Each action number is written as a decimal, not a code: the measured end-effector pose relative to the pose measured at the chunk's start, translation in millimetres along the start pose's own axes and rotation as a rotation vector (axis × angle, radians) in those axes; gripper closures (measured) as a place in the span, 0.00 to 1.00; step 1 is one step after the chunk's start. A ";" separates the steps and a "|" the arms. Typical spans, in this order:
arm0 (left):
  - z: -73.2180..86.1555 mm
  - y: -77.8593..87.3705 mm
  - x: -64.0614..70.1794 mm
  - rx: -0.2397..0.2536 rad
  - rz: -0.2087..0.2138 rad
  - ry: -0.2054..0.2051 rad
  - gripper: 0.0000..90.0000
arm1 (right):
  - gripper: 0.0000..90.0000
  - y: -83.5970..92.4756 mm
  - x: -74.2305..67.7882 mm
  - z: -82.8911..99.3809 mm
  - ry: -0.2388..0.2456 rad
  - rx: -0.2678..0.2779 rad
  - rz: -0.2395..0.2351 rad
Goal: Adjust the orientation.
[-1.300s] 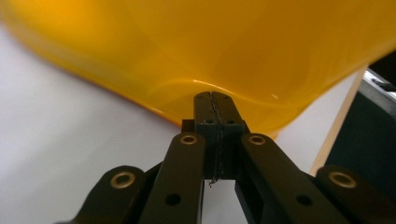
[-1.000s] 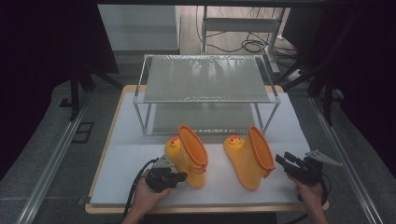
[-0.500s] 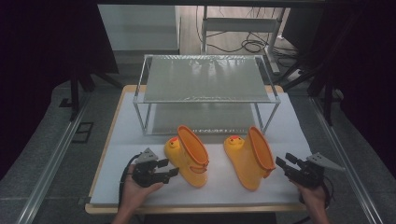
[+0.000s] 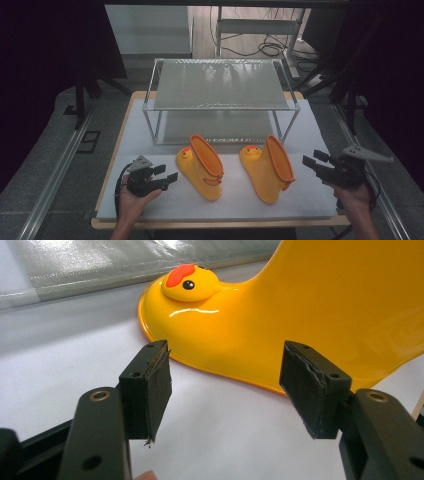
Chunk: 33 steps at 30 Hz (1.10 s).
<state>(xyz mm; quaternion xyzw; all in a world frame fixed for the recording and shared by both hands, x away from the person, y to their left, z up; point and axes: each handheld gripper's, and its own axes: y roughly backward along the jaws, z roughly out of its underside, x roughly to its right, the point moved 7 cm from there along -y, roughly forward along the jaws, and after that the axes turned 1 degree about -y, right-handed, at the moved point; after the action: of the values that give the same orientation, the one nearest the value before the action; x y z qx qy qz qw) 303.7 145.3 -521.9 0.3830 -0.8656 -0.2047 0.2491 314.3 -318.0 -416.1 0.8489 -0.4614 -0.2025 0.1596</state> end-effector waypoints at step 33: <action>3.2 -11.0 8.1 -0.031 0.055 0.002 0.41 | 0.54 -136.1 -200.9 -82.7 0.191 -0.610 -0.259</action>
<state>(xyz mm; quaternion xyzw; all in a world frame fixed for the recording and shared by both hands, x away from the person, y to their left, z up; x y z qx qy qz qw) 303.3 132.7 -528.1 0.3555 -0.8723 -0.2109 0.2613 353.9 -69.5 -367.3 0.8288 -0.2512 -0.2690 0.4215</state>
